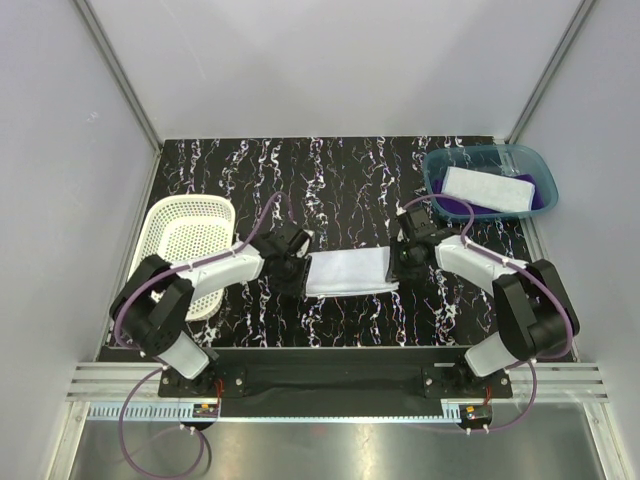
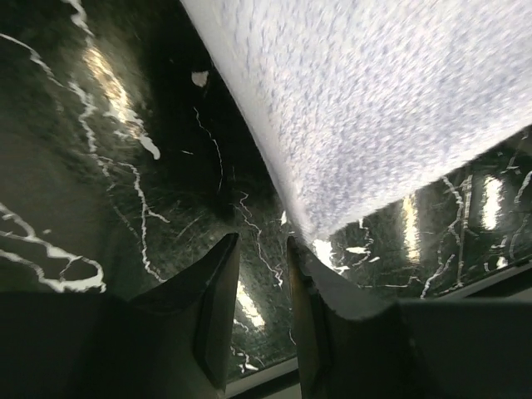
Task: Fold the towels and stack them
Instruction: Fold the towel, then neatly place the folded towel into the bin
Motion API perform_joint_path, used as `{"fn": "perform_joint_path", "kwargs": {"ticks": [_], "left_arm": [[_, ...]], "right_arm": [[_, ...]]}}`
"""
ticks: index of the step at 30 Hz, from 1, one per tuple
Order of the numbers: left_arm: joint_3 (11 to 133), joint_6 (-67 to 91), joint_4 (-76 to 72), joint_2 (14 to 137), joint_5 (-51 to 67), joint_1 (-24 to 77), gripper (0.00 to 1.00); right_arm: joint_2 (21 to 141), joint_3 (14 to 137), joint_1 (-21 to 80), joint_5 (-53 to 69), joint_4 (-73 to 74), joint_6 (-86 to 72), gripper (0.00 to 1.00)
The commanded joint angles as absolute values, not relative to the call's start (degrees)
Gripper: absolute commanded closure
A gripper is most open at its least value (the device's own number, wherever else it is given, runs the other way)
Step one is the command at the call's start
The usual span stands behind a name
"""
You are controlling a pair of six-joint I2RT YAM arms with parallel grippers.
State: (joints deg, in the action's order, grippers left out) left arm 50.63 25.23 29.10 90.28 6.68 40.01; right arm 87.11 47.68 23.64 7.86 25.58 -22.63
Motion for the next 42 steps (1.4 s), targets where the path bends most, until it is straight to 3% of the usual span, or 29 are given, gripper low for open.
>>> {"fn": "perform_joint_path", "kwargs": {"ticks": [1, 7, 12, 15, 23, 34, 42], "left_arm": [[57.7, 26.0, 33.6, 86.2, 1.9, 40.0, 0.65], [62.8, 26.6, 31.6, 81.5, 5.6, 39.9, 0.60], [58.7, 30.0, 23.1, 86.0, 10.4, 39.8, 0.62], [53.8, 32.3, 17.6, 89.4, 11.4, 39.8, 0.64], [47.4, 33.2, 14.9, 92.6, 8.9, 39.8, 0.64], [53.9, 30.7, 25.2, 89.1, 3.3, 39.7, 0.62], [51.5, 32.2, 23.6, 87.2, 0.1, 39.2, 0.63]], "right_arm": [[85.0, 51.8, 24.0, 5.9, 27.6, -22.9, 0.75], [82.6, 54.5, 25.0, 18.3, 23.3, -24.2, 0.75], [86.2, 50.0, 25.7, 36.1, 9.2, -28.2, 0.73], [89.3, 46.6, 25.7, 38.6, 3.2, -28.2, 0.74], [97.6, 44.1, 25.6, 34.9, 2.6, -24.1, 0.76], [87.6, 48.8, 24.5, 19.0, 20.3, -22.7, 0.76], [89.5, 44.2, 24.4, 12.7, 18.8, -22.9, 0.76]]}}
